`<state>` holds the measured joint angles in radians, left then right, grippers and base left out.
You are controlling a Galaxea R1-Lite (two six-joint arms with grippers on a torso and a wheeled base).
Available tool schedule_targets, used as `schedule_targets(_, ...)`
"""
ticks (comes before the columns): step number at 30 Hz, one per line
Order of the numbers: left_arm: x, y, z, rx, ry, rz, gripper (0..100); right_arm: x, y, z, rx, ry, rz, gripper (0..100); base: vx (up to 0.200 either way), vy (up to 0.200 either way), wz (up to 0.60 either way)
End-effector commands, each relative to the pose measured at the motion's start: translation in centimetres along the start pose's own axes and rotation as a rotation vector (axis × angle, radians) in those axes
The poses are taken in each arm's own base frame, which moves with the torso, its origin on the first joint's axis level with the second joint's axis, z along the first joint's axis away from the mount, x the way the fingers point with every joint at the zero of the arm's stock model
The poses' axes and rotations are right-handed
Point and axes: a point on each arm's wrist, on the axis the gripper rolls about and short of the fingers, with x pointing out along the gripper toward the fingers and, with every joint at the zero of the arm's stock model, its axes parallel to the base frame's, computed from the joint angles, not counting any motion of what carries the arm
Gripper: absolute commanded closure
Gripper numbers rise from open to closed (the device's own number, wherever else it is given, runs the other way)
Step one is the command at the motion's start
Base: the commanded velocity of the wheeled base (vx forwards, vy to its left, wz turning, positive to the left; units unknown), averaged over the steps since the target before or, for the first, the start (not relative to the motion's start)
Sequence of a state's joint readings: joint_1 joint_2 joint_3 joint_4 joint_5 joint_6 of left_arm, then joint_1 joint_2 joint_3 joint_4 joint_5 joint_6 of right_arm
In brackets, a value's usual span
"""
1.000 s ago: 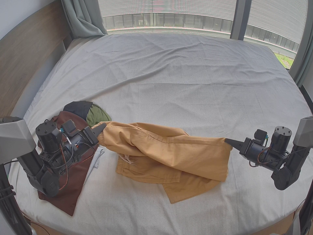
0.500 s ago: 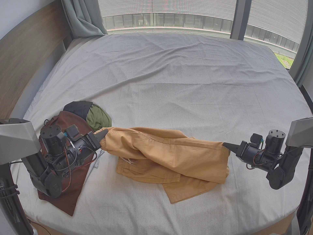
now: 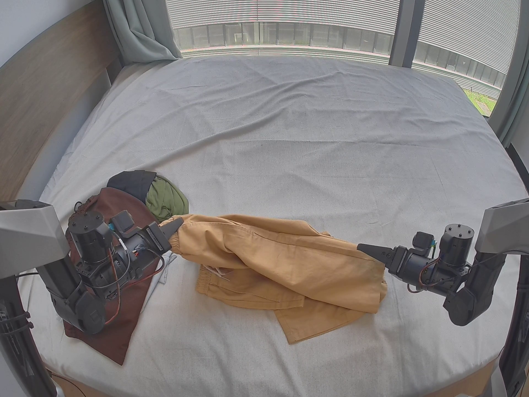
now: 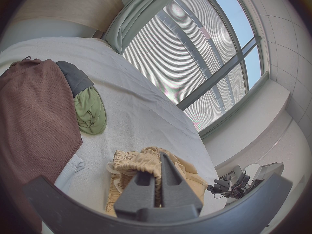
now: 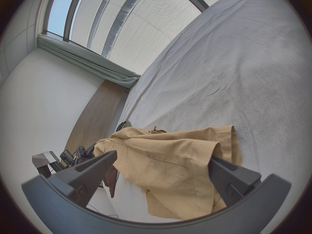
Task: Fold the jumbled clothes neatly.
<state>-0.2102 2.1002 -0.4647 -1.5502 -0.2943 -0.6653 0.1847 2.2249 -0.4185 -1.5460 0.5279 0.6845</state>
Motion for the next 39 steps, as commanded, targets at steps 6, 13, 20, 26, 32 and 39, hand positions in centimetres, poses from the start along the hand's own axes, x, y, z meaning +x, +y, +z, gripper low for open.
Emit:
schedule_targets(6,0.0,-0.1,0.0,0.001,-0.001,-0.005,100,1.0,1.0,-0.3,-0.020,0.010,0.037,0,0.000,0.000,0.00)
schedule_targets(13,0.0,-0.2,0.1,0.002,-0.004,-0.006,100,1.7,1.0,-0.7,-0.022,0.024,0.046,0,0.000,0.000,0.00)
schedule_targets(20,0.0,-0.2,0.1,0.002,-0.005,-0.006,100,1.7,0.9,-0.7,-0.023,0.018,0.041,100,0.000,0.000,0.00)
schedule_targets(26,0.1,-0.1,0.2,0.003,-0.010,-0.006,100,1.7,0.9,-0.7,-0.021,0.020,0.040,100,0.000,0.000,0.00)
schedule_targets(32,0.1,-0.1,0.2,0.003,-0.010,-0.006,100,1.6,1.0,-0.7,-0.022,0.019,0.041,100,0.000,0.000,0.00)
schedule_targets(39,0.2,-0.1,0.2,0.003,-0.011,-0.007,100,1.5,1.3,-0.6,-0.028,0.016,0.047,100,0.000,0.000,0.00)
